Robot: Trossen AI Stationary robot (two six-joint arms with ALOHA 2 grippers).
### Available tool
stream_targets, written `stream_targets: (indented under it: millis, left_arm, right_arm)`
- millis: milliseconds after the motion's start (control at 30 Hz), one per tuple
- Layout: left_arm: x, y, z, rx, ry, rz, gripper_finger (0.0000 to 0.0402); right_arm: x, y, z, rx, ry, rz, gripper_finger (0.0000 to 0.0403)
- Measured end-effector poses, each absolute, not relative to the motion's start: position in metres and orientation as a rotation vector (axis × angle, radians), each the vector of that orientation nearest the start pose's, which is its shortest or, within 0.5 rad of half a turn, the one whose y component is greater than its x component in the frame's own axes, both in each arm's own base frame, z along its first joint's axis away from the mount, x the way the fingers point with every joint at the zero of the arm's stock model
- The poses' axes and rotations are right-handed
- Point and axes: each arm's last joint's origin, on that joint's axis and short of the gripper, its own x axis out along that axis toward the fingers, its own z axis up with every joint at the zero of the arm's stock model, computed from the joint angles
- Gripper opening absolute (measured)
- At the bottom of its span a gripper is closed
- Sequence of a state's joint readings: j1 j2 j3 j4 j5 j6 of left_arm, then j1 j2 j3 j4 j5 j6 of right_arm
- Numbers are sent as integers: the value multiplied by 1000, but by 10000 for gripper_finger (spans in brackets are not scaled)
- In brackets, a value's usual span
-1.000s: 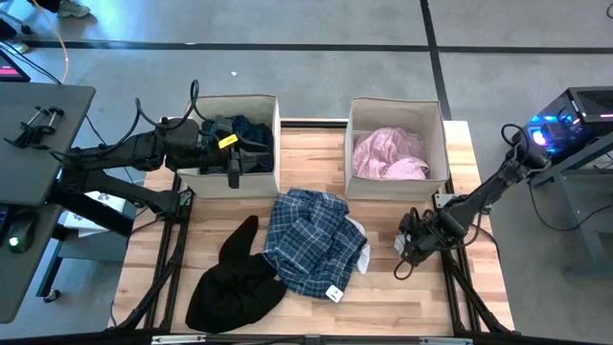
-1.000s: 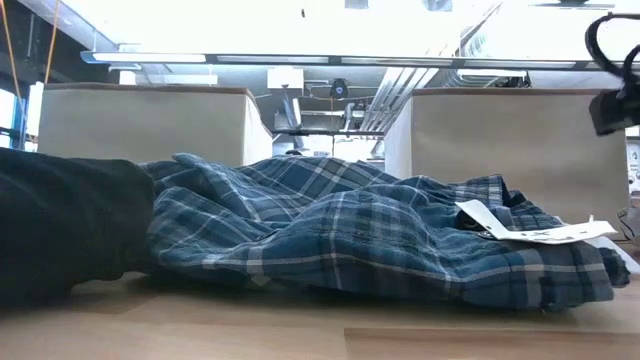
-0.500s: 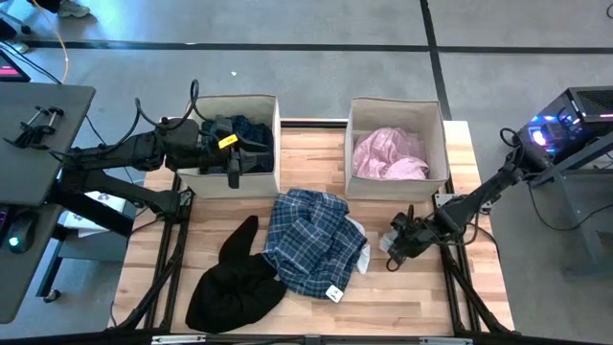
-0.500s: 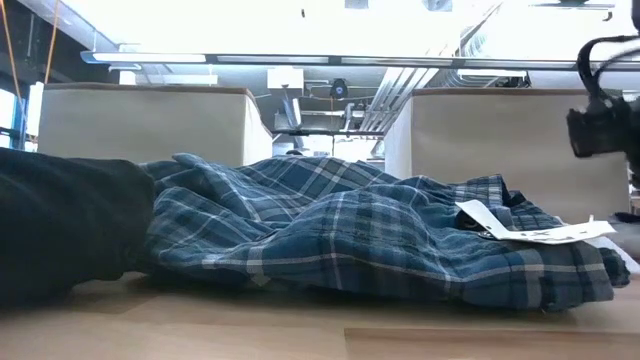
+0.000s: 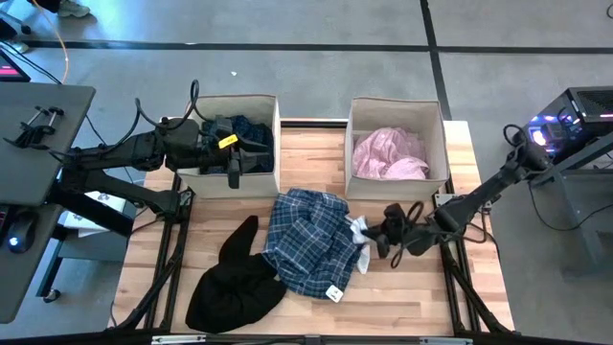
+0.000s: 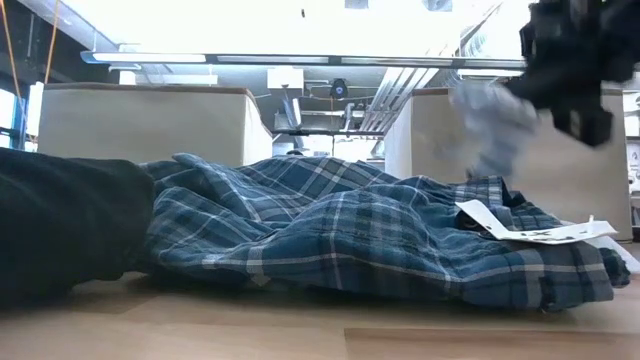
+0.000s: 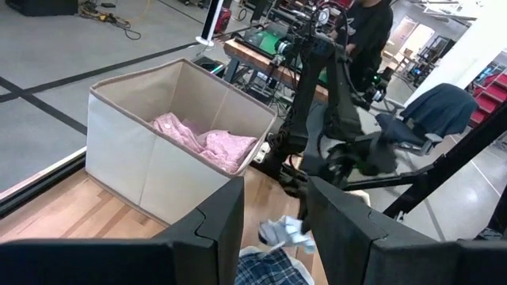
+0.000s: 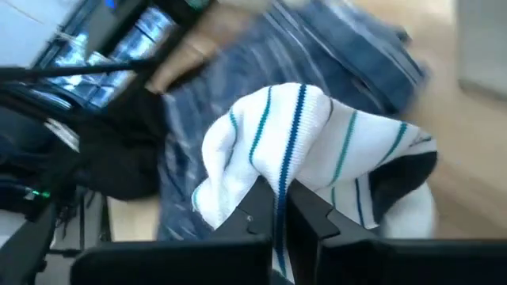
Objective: Sort clothes
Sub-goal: Put the white sock into the right laundry bin
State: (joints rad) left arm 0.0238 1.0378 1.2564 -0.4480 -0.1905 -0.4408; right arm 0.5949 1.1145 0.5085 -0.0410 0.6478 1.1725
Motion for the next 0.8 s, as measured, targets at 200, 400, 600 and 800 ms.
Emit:
stream_targets:
  millis: [200, 400, 600, 800]
  left_arm:
    - [205, 10, 421, -418, 178, 260, 126]
    - [205, 10, 421, -418, 178, 260, 126]
    - [206, 10, 421, -418, 177, 260, 126]
    - [206, 10, 421, -419, 177, 260, 126]
  right_arm:
    - [203, 110, 252, 625, 239, -354, 2]
    - [216, 100, 310, 451, 137, -411, 1]
    - [225, 75, 377, 355, 33, -472, 1]
    - [216, 35, 420, 272, 90, -632, 1]
